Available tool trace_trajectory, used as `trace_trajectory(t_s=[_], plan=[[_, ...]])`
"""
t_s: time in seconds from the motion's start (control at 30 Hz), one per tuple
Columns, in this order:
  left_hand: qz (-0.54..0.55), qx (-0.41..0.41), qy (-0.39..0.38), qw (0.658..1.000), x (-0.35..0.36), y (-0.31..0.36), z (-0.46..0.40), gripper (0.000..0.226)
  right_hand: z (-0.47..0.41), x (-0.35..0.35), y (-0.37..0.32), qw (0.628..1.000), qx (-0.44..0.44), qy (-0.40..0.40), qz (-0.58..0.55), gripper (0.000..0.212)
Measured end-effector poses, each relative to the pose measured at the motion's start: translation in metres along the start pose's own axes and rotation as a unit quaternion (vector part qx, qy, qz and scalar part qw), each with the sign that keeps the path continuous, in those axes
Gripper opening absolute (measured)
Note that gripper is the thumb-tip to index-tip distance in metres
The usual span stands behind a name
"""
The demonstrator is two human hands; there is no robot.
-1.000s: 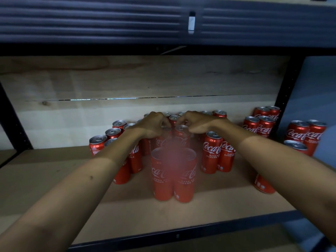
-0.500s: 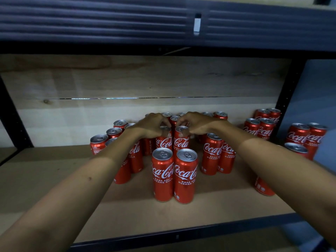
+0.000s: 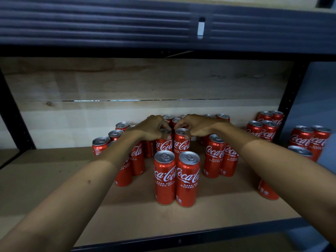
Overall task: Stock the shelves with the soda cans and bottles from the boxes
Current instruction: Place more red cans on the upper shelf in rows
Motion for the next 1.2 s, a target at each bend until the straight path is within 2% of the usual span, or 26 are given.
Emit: trace_trajectory(t_s=[0.4,0.63,0.77,0.9,1.0,1.2], plan=[[0.011,-0.005,0.004,1.0,0.002,-0.005,0.003,0.045,0.0,0.002,-0.011,1.0,0.016,0.009,-0.012,0.051],[0.023,-0.03,0.038,0.999,-0.018,-0.016,0.028,0.042,-0.006,-0.001,-0.028,0.992,-0.022,0.121,0.041,0.037],[0.03,-0.046,0.085,0.995,-0.039,-0.027,0.054,0.032,-0.001,0.002,-0.062,0.981,-0.062,0.176,0.06,0.032],[0.036,-0.063,0.112,0.991,-0.056,-0.045,0.087,0.02,0.002,0.02,-0.107,0.982,-0.065,0.168,0.065,0.032],[0.041,-0.078,0.113,0.99,-0.061,-0.064,0.114,0.02,0.003,0.045,-0.142,0.979,-0.073,0.173,0.076,0.029],[0.051,-0.084,0.152,0.983,-0.045,-0.108,0.159,0.022,-0.011,0.112,-0.189,0.981,-0.01,0.182,0.068,0.036]])
Point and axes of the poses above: each hand's wrist, its own z-axis away from the middle knuckle, its own x-axis out of the palm, y = z × x, the point moved 1 cm from there along -z, towards the middle knuckle, and after that the axes turned 10 degrees about -z, right-handed, at the moved point
